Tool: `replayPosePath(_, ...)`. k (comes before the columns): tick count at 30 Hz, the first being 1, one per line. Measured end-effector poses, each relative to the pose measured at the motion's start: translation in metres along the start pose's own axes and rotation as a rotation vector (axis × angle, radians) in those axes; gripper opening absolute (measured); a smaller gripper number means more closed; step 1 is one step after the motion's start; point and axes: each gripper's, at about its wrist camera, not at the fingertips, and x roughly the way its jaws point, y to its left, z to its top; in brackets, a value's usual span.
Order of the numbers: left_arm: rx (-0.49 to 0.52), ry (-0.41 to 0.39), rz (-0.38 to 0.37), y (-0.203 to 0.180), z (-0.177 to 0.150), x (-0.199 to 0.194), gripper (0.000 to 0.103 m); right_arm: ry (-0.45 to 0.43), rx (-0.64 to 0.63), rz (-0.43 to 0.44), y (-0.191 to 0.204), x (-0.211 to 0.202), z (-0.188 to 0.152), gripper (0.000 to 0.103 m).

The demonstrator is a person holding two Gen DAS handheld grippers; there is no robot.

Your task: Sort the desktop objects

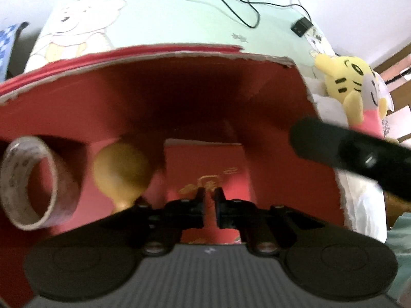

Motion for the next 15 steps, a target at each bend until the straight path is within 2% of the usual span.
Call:
replayPosePath(5,-0.016,-0.065,0.038,0.017,-0.012,-0.023,0.008,0.062,0.016,-0.013,0.018,0.019,-0.009,0.036)
replayPosePath(8,-0.026,-0.109,0.094,0.026,-0.021,-0.035,0.008,0.09,0.07,-0.086,0.022,0.033,-0.016,0.037)
replayPosePath(11,-0.053,-0.144,0.107,0.039,-0.03,-0.045,0.008,0.111,0.152,-0.17,0.021,0.046,-0.023,0.035)
replayPosePath(15,-0.073,-0.185,0.138,0.05,-0.039,-0.057,0.008,0.117,0.144,-0.267,0.03,0.062,-0.032,0.035)
